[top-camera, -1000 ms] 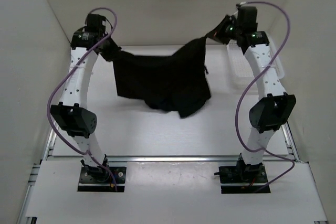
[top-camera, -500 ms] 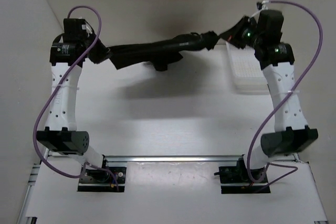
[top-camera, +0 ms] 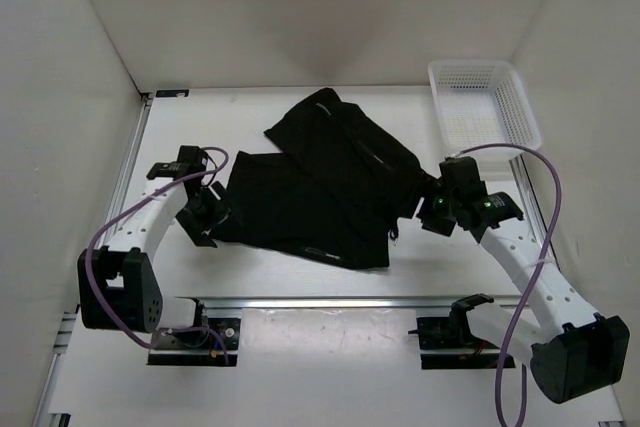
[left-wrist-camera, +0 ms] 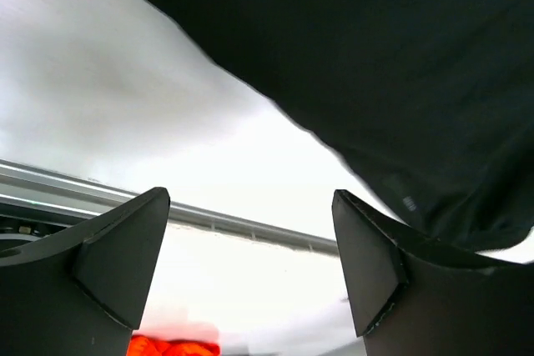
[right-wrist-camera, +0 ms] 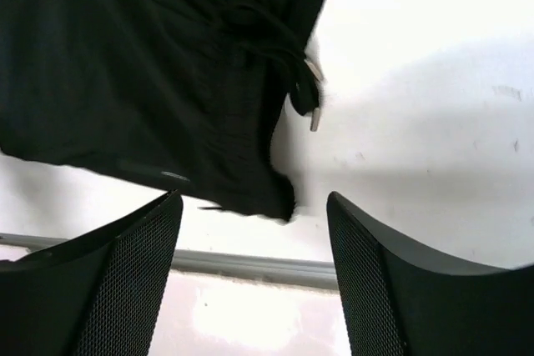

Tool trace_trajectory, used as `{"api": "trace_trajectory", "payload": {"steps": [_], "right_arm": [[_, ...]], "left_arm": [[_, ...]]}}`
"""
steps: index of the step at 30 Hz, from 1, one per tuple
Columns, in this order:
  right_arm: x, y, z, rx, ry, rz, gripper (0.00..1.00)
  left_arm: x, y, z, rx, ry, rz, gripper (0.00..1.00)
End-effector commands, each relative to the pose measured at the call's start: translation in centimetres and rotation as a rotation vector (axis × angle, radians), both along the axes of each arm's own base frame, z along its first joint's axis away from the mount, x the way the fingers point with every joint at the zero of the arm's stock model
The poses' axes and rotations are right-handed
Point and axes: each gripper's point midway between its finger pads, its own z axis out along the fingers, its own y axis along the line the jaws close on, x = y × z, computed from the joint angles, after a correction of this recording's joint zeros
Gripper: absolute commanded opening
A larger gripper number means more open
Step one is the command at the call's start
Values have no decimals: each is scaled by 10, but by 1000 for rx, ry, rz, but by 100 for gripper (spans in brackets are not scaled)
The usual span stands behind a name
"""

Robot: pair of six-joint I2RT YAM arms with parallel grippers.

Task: Fold and stack the shorts
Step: Flatten the shorts out

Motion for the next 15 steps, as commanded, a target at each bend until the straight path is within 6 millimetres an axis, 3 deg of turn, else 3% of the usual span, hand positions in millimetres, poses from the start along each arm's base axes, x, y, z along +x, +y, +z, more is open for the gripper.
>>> {"api": "trace_trajectory", "payload": {"steps": [1, 3, 7, 8, 11, 15], "right_arm": [[-8, -3, 2, 28, 13, -70, 75], [-12, 1, 1, 87, 48, -76, 75], [-19, 16, -19, 245, 189, -102, 75], [-29, 23, -30, 299, 242, -82, 75], [-32, 31, -42, 344, 265, -58, 79], [-40, 33, -66, 301, 327, 25, 86]], "left_arm": [[22, 11, 23, 63, -117, 35, 90], [30, 18, 30, 91, -128, 60, 87], [35, 26, 16, 129, -86, 76, 86], [33, 27, 4, 135, -48, 60, 86], [37, 34, -14, 152, 7, 68, 87], [39, 41, -34, 156, 62, 81, 87]]}}
